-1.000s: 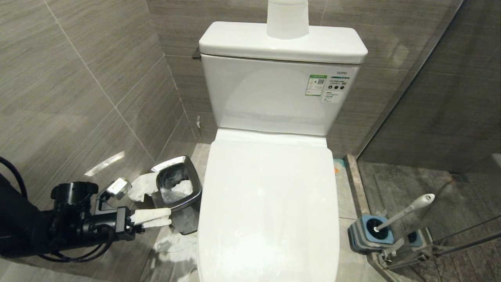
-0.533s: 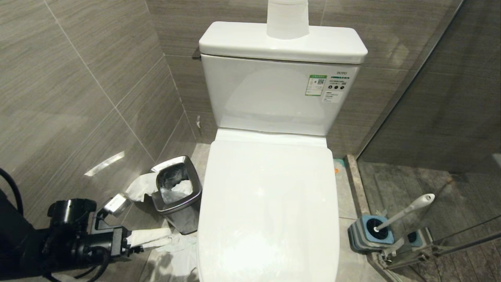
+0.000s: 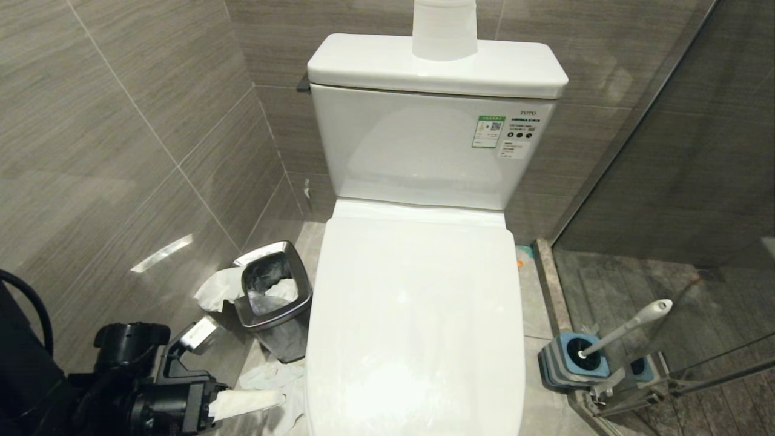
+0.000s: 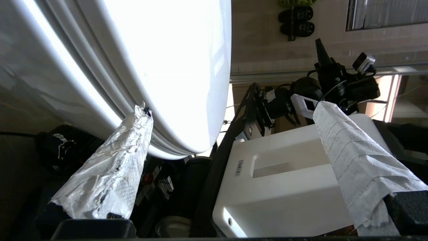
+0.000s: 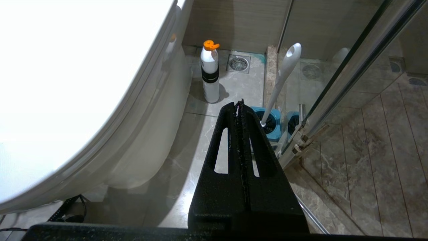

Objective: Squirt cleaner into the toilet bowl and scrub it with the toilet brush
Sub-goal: Use the left hand to lift the toilet lid slightly

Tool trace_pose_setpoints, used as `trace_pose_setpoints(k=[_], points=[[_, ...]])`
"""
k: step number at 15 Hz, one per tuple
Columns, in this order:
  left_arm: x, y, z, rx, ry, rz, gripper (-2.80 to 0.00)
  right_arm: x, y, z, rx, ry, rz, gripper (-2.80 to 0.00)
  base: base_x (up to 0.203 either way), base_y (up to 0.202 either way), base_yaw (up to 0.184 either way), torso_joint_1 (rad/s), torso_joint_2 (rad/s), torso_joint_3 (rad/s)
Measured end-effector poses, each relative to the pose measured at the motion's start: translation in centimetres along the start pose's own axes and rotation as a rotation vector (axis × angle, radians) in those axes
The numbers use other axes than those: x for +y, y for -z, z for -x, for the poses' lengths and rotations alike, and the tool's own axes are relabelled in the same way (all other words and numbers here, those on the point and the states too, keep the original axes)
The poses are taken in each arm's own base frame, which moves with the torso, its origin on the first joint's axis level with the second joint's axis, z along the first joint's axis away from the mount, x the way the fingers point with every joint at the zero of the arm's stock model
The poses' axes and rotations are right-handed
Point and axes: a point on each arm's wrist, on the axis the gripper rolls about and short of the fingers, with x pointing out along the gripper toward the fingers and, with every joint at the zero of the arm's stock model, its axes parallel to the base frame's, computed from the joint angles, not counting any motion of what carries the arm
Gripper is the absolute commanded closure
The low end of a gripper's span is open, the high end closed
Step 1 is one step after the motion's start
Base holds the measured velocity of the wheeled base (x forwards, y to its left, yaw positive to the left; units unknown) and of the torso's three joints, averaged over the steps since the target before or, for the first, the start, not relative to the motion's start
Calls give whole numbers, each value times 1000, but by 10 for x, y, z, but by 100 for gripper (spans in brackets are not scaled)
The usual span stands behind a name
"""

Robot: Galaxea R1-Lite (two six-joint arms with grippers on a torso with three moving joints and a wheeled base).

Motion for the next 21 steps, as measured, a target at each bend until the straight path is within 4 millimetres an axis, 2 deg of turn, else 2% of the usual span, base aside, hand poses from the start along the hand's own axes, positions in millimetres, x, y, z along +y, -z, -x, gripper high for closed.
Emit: trace_pose_setpoints(k=[9,21], points=[[18,3,-33,73,-106,-22,-280,0,0,0,0,0,0,0,0,0,0,0,0,0],[20,0,-46,103,-116,-40,-280,0,0,0,0,0,0,0,0,0,0,0,0,0]])
